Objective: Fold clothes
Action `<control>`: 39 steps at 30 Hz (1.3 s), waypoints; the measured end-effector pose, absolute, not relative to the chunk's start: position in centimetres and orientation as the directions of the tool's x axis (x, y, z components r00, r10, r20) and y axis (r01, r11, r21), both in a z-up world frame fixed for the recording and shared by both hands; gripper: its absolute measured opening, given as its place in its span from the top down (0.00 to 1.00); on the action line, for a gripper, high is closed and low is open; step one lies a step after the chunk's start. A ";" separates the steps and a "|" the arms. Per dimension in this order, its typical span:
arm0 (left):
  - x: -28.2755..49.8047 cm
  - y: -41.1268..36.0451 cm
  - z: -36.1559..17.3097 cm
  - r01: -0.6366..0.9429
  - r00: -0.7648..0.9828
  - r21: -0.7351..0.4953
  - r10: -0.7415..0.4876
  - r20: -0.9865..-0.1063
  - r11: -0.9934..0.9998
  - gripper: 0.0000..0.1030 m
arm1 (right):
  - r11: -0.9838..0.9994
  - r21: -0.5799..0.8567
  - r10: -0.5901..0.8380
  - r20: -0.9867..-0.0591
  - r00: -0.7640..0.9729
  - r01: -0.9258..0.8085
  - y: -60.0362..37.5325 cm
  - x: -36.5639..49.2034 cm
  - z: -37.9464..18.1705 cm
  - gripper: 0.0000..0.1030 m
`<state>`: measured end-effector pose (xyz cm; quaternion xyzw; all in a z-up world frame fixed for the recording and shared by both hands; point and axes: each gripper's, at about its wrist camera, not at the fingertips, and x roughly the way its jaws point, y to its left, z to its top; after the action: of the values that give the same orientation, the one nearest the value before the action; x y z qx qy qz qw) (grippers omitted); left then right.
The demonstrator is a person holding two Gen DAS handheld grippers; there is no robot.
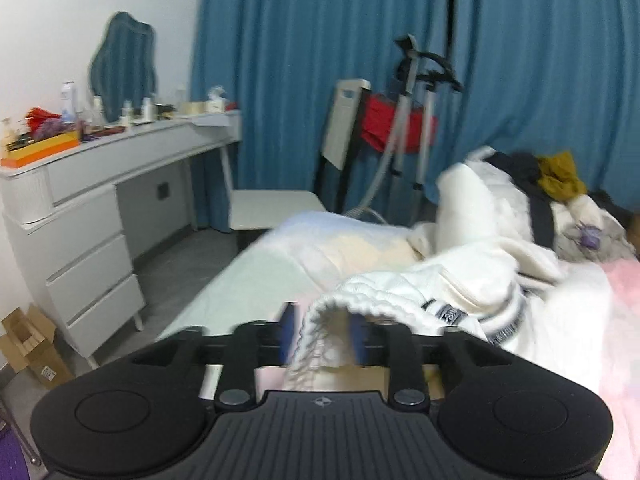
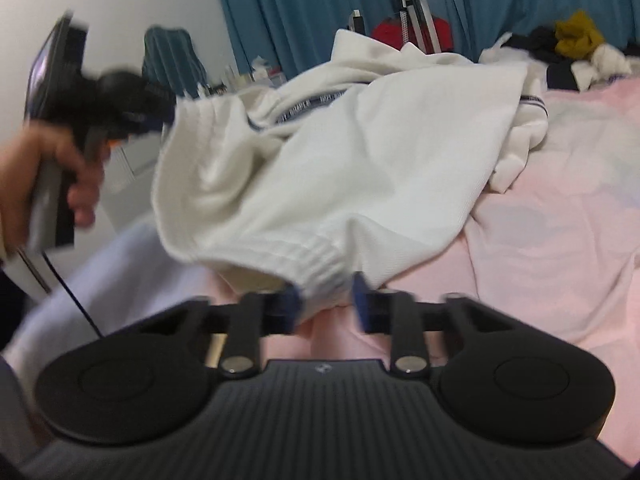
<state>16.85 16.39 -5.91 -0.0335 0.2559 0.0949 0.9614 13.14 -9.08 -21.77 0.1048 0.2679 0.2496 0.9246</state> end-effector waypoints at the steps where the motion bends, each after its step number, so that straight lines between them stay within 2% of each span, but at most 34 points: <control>1: 16.3 16.2 -5.9 -0.183 0.852 0.002 0.160 -0.498 0.983 0.46 | 0.849 0.343 0.523 -0.437 0.731 -0.403 -9.5 13.2 -21.5 0.80; 3: 15.2 15.4 -6.1 -0.142 0.854 0.076 0.161 -0.494 0.987 0.26 | 0.850 0.347 0.517 -0.414 0.749 -0.396 -10.2 13.0 -20.9 0.84; 5: 14.1 14.1 -6.6 -0.085 0.858 0.169 0.158 -0.489 0.982 0.20 | 0.856 0.338 0.504 -0.380 0.776 -0.390 -10.5 12.8 -19.8 0.85; 10: 11.6 9.6 -8.0 0.067 0.888 0.407 0.132 -0.441 0.911 0.19 | 0.878 0.302 0.456 -0.296 0.839 -0.371 -11.7 11.0 -16.4 0.87; 14: 9.7 6.0 -9.5 0.143 0.929 0.585 0.095 -0.357 0.799 0.19 | 0.911 0.258 0.390 -0.288 0.875 -0.321 -13.0 8.7 -14.5 0.87; 20: 7.5 1.9 -13.0 0.266 0.934 0.722 0.013 -0.356 0.639 0.21 | 0.944 0.225 0.319 -0.418 0.851 -0.243 -14.1 8.9 -15.8 0.87; 25: 8.0 0.8 -14.8 0.310 0.917 0.730 0.013 -0.399 0.609 0.32 | 0.968 0.182 0.244 -0.532 0.811 -0.172 -13.8 10.5 -18.7 0.83; 26: 8.3 0.8 -15.0 0.308 0.917 0.734 0.016 -0.398 0.605 0.36 | 0.971 0.173 0.233 -0.541 0.808 -0.164 -13.7 10.6 -19.1 0.81; 28: 8.8 0.9 -14.9 0.289 0.923 0.739 0.029 -0.385 0.609 0.50 | 0.972 0.162 0.233 -0.533 0.813 -0.172 -13.5 10.5 -19.5 0.80; 30: 9.8 1.1 -14.2 0.242 0.931 0.732 0.060 -0.360 0.636 0.77 | 0.971 0.154 0.236 -0.513 0.825 -0.182 -13.3 10.3 -19.5 0.80; 32: 10.9 2.1 -12.6 0.198 0.931 0.671 0.077 -0.357 0.714 0.78 | 0.964 0.188 0.259 -0.497 0.828 -0.189 -13.4 9.9 -19.5 0.80; 36: 12.3 4.6 -8.8 0.088 0.932 0.505 0.108 -0.346 0.858 0.87 | 0.925 0.326 0.340 -0.472 0.813 -0.198 -14.2 9.4 -19.5 0.83; 39: 13.0 8.3 -5.0 -0.021 0.936 0.299 0.124 -0.329 0.954 0.89 | 0.893 0.400 0.386 -0.439 0.811 -0.208 -13.8 8.8 -18.6 0.84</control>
<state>12.98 8.26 -4.97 0.1469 0.1748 0.0372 0.9729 8.85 -13.84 -18.60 0.1689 0.2633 0.1587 0.9365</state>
